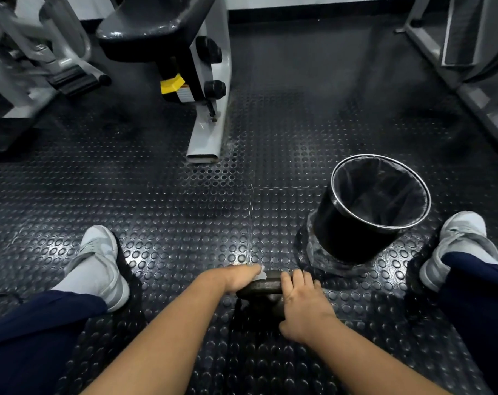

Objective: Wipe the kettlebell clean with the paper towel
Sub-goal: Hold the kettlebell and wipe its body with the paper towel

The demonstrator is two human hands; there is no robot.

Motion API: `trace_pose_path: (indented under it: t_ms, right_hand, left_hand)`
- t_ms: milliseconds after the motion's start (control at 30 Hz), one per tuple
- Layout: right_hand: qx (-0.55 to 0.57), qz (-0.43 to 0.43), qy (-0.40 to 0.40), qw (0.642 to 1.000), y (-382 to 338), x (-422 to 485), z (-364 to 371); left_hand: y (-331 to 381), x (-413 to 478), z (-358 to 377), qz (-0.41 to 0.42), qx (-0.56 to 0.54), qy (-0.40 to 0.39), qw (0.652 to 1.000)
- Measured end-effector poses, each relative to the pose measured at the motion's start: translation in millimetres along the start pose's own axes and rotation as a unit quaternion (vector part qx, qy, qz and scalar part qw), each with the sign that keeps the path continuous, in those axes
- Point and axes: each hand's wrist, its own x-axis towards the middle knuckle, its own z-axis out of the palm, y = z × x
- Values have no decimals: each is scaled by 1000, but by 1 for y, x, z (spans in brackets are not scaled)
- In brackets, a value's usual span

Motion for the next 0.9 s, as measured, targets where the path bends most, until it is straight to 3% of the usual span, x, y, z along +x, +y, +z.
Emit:
trace_pose_path:
  t_ms: [200,467,733,900]
  right_hand:
    - [1,4,-5,1000,-1,1,5]
    - [14,5,-9,1000,-2,4,10]
    - [37,5,-2,999,0,5,9]
    - [34,6,-6,999,-1,5,6]
  left_hand:
    - [-11,-4,-12,3,59,-29,998]
    - [-1,-5,1,16,0,-7,1000]
    - [0,-19,-20,20,57,-30,998]
    - [1,-10,-9,27,11,-8,1000]
